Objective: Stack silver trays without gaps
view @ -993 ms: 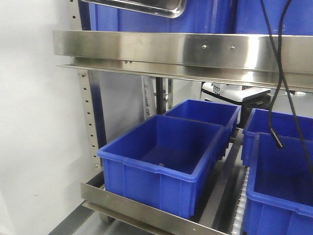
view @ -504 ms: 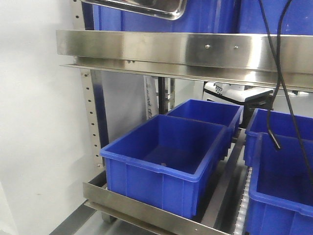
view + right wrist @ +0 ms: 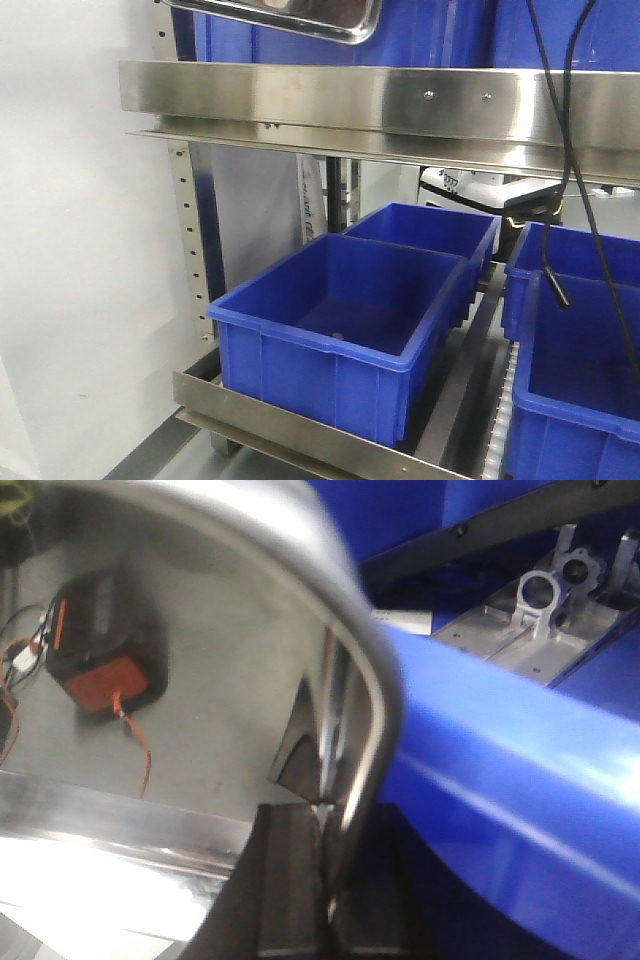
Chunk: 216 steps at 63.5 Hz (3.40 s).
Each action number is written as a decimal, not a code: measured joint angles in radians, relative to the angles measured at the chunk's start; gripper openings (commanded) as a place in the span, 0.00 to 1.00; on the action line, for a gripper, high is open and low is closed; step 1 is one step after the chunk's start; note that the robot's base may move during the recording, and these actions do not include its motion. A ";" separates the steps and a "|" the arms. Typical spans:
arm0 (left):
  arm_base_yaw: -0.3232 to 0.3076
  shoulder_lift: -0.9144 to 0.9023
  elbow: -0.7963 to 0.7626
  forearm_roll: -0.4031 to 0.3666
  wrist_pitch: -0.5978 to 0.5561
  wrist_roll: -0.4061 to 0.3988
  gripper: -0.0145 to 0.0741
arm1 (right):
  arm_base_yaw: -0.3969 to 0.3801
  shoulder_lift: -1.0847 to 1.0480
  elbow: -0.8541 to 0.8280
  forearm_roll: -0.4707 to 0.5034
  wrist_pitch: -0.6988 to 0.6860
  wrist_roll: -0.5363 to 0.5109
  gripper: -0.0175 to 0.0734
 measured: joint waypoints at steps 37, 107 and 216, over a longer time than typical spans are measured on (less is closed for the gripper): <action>-0.003 0.005 -0.001 -0.013 0.000 0.000 0.16 | -0.006 0.008 0.002 0.004 -0.006 0.000 0.11; -0.024 -0.107 -0.010 -0.136 -0.192 -0.001 0.16 | -0.015 -0.259 0.009 -0.153 0.046 -0.001 0.11; -0.024 -0.110 -0.010 -0.084 -0.313 -0.003 0.16 | -0.019 -0.259 0.009 -0.161 -0.125 -0.004 0.11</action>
